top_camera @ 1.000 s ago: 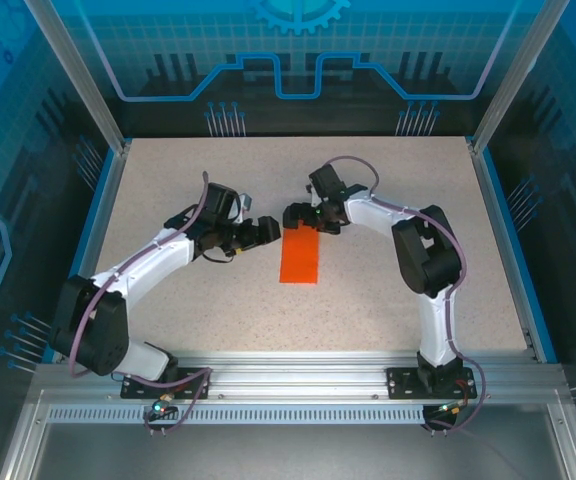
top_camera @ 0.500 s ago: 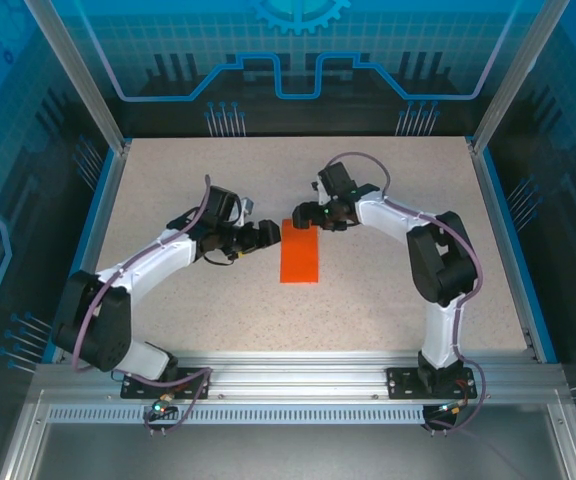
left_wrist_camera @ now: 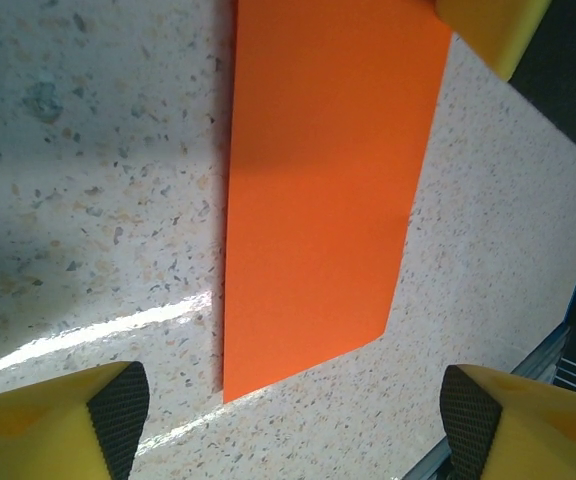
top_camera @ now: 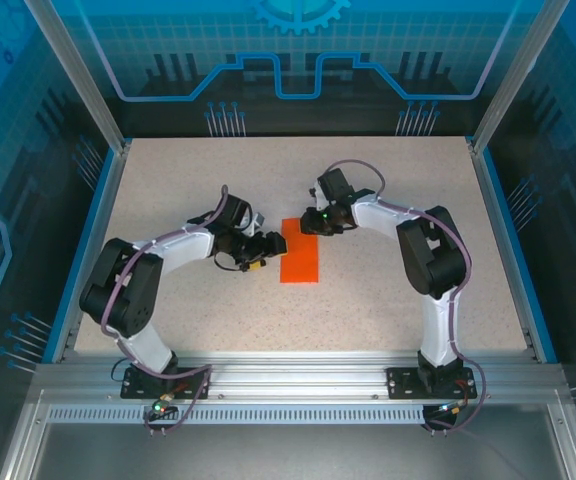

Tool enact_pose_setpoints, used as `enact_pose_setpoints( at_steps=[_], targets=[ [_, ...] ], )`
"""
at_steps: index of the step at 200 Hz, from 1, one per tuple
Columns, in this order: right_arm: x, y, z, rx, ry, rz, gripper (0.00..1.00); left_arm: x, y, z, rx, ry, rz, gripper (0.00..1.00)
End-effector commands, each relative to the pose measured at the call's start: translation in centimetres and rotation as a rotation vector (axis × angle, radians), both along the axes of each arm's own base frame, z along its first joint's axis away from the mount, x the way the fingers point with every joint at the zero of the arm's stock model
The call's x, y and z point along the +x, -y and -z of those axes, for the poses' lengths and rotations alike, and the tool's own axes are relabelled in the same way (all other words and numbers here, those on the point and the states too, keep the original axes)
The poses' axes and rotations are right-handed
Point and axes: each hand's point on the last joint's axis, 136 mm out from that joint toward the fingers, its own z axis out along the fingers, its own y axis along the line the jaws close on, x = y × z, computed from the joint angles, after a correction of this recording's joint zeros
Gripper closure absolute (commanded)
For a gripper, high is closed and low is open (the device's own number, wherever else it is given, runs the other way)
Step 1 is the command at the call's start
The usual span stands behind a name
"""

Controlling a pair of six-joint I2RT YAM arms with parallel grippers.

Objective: Fold a paper plane with a square sheet of paper (fold left side to right side)
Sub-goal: Third fold the triangle at the center of the table.

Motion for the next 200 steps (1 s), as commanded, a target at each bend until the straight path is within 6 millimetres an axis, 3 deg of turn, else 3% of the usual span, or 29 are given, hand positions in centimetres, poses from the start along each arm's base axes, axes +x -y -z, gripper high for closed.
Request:
enact_pose_setpoints(
  at_steps=[1,100,200],
  targets=[
    [-0.2,0.9,1.4,-0.043,-0.019,-0.001,0.75,0.5,0.9,-0.4,-0.054,-0.026,0.008,0.21],
    [-1.1,1.6,3.8,-0.081,-0.052,-0.023,0.83,0.5,2.5,1.0,-0.055,-0.087,0.043,0.23],
    [-1.3,1.3,3.7,-0.07,-0.051,-0.043,0.86,0.5,3.6,2.4,-0.036,-0.124,0.065,0.25]
  ],
)
